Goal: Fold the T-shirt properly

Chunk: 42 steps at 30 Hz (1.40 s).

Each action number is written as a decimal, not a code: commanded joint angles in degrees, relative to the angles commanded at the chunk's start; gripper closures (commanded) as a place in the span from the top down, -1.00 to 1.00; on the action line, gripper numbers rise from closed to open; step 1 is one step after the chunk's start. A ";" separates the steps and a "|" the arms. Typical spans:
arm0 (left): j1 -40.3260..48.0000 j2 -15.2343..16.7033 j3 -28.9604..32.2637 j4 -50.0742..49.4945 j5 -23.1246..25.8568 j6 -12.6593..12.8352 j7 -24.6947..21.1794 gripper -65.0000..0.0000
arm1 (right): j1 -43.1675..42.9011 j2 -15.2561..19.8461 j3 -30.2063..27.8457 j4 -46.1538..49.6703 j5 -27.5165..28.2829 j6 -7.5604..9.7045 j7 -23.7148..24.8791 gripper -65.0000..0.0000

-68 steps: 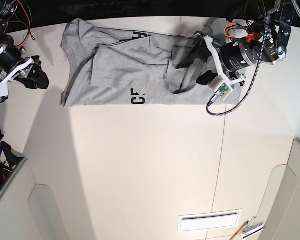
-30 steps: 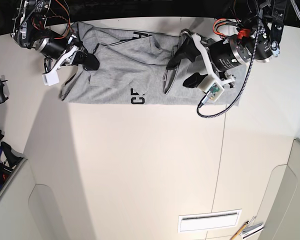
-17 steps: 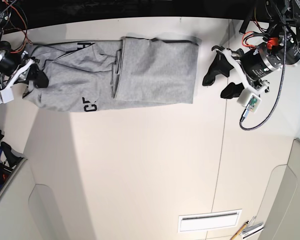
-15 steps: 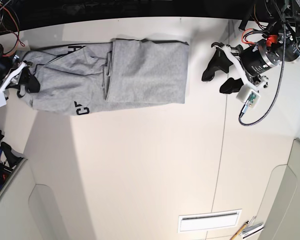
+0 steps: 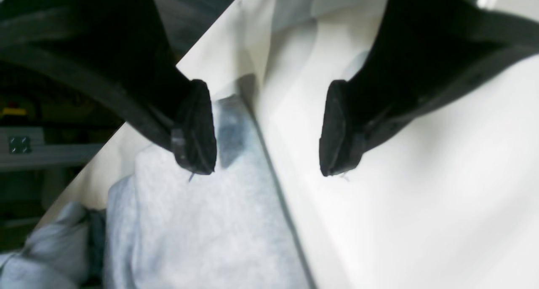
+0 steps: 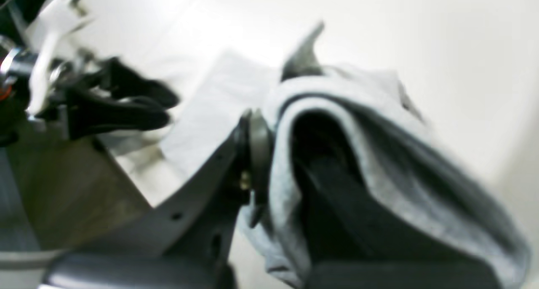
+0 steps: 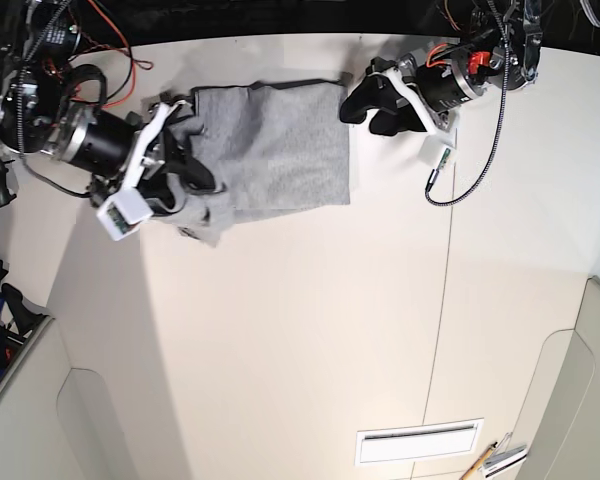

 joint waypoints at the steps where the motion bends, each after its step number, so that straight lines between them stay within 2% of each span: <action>1: -0.15 0.50 0.13 0.00 -0.02 0.00 0.00 0.29 | 0.11 -0.31 -3.67 0.00 -3.10 -0.28 1.05 -1.00; 4: -0.31 0.68 0.17 0.00 -0.42 0.00 0.09 0.29 | 0.07 -0.59 -13.75 -0.17 -11.89 -1.36 4.07 -1.00; 5: -0.31 0.68 0.17 0.00 -0.42 0.00 0.37 0.29 | 0.07 -0.59 -16.50 -0.17 -14.12 -1.62 4.72 -0.71; 6: -0.31 0.70 0.17 0.02 -0.50 0.00 0.98 0.29 | 0.09 -0.59 -18.78 -0.17 -16.22 -1.77 5.64 -0.26; 7: -0.31 0.68 0.17 0.04 -0.55 0.00 1.38 0.29 | 0.09 -0.59 -20.61 -0.17 -18.32 -1.75 7.21 0.09; 8: -0.31 0.61 0.15 0.11 -0.55 0.00 1.57 0.29 | 0.13 -0.59 -21.99 -0.17 -19.82 -1.75 9.01 0.26; 9: -0.33 0.35 0.07 0.35 -0.68 0.00 2.32 0.29 | 0.46 -0.61 -23.10 -0.17 -20.02 -1.77 10.08 0.29; 11: -0.24 0.35 -1.31 1.70 -2.43 -0.02 6.23 0.29 | 1.86 -0.83 -25.33 -0.17 -19.96 -1.77 10.23 0.29; 13: 0.26 0.33 -4.42 3.41 -6.80 -0.24 11.15 0.29 | 3.23 -2.40 -27.54 -0.17 -19.80 -1.70 10.23 0.29; 14: 0.87 0.35 -6.69 4.37 -9.20 -1.31 12.55 0.29 | 3.91 -3.37 -28.87 -0.17 -19.80 -1.70 10.23 0.29; 18: 3.82 0.17 -16.76 7.76 -15.61 -1.63 14.34 0.29 | 4.85 -7.74 -33.81 -0.17 -19.80 -1.70 9.75 0.29; 21: 5.29 0.22 -23.08 8.24 -20.57 -1.63 14.71 0.29 | 4.83 -10.05 -34.97 0.24 -19.87 -1.75 8.68 0.28; 22: 5.84 0.20 -24.46 8.24 -21.90 -1.63 15.06 0.29 | 4.83 -10.14 -34.67 0.92 -20.04 -2.05 7.74 0.26; 23: 6.40 0.20 -25.57 8.24 -23.21 -1.63 15.74 0.29 | 4.81 -10.10 -33.94 2.01 -20.50 -3.02 6.93 0.11; 24: 6.60 0.22 -26.49 8.24 -24.63 -1.63 16.92 0.29 | 4.81 -10.10 -32.68 3.21 -21.55 -3.89 5.95 -0.19; 26: 6.69 0.20 -27.63 8.24 -27.63 -1.63 19.02 0.29 | 4.81 -10.05 -28.33 5.73 -24.98 -6.21 5.64 -1.00; 29: 6.71 0.17 -28.02 8.24 -28.57 -1.63 19.39 0.29 | 4.83 -9.18 -17.86 8.09 -29.27 -9.03 6.10 -1.00; 32: 6.69 0.20 -28.02 8.24 -28.63 -1.63 19.37 0.29 | 4.81 -7.74 -5.29 7.85 -28.22 -9.20 7.17 -1.00; 34: 6.69 0.20 -28.02 8.24 -28.70 -1.63 19.34 0.29 | 4.83 -5.99 1.38 6.45 -24.83 -8.61 7.63 -1.00; 36: 6.67 0.20 -28.02 8.24 -29.03 -1.63 19.32 0.29 | 4.83 -4.37 5.53 3.52 -19.71 -5.55 7.85 -1.00; 38: 6.67 0.20 -28.02 8.24 -29.29 -1.63 19.32 0.29 | 4.81 -3.54 6.95 -0.17 -15.47 -3.02 7.61 -1.00; 41: 6.49 0.22 -28.02 8.24 -29.27 -1.63 19.30 0.29 | 4.61 -3.28 6.64 -5.95 -10.86 -1.09 5.42 -1.00; 42: 6.36 0.22 -28.02 8.24 -29.27 -1.63 19.30 0.29 | 4.48 -3.28 6.62 -7.78 -9.27 -0.92 4.63 -1.00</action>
